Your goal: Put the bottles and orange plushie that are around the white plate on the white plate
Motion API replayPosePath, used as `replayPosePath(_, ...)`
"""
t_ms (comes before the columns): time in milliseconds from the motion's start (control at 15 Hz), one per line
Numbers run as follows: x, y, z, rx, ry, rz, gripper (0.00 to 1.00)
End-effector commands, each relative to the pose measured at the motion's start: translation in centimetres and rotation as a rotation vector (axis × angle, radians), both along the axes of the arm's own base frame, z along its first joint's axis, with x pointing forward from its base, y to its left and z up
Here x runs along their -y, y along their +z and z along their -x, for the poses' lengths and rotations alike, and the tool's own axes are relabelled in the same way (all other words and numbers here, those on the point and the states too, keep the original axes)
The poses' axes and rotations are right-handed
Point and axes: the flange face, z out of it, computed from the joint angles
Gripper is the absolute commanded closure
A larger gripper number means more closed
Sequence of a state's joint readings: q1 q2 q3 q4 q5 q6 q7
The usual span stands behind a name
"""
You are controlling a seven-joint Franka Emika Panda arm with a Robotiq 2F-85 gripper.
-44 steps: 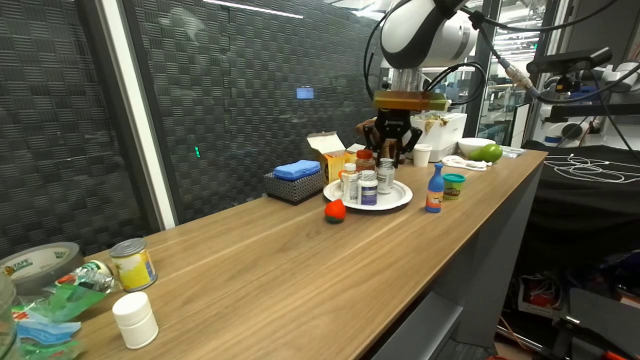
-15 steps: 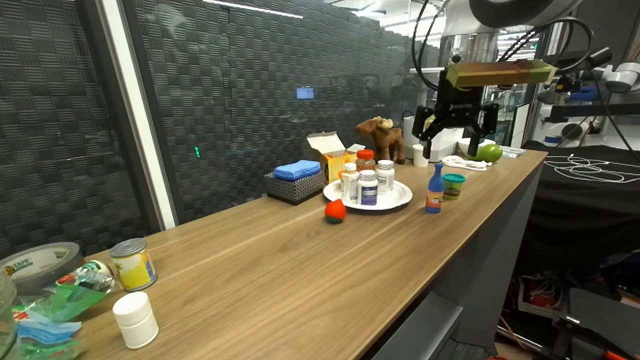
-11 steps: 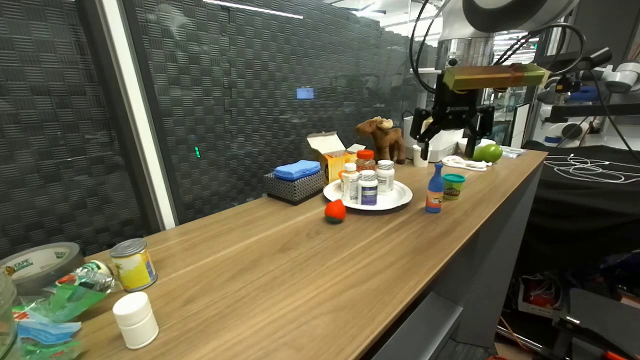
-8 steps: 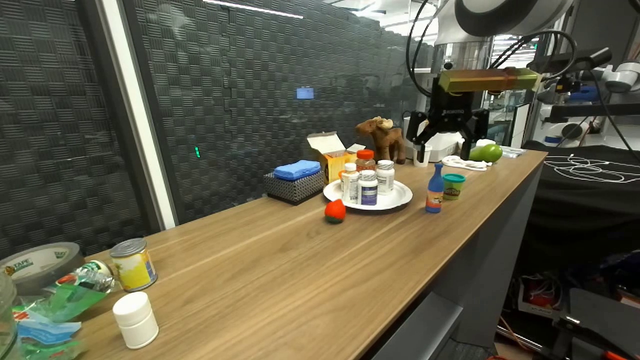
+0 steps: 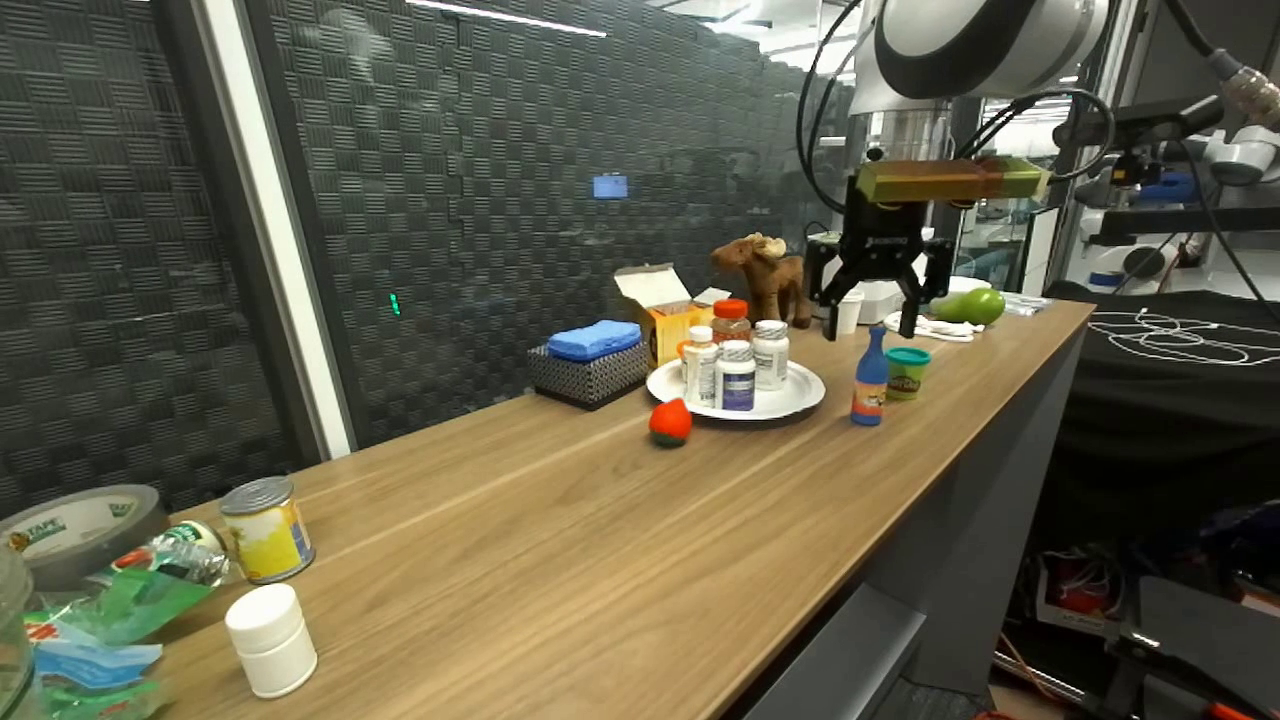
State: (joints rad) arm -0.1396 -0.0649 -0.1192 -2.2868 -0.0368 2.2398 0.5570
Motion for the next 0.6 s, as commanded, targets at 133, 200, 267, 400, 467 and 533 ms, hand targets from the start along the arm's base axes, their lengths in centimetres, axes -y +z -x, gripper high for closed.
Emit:
replayPosePath(133,0.8,0.4,-0.8,0.007,-0.003,-0.018,0.58)
replayPosePath(200,0.8,0.4,-0.6,0.007,-0.004,-0.018,0.65)
replayPosePath(267,0.8,0.4,-0.4,0.006,-0.006,-0.017,0.73)
replayPosePath(400,0.8,0.5,-0.1,0.006,-0.014,-0.011,0.89)
replayPosePath(467,0.9,0.5,0.1,0.006,-0.019,-0.008,0.95)
replayPosePath(533,0.9,0.5,0.2,0.006,-0.022,-0.007,1.00)
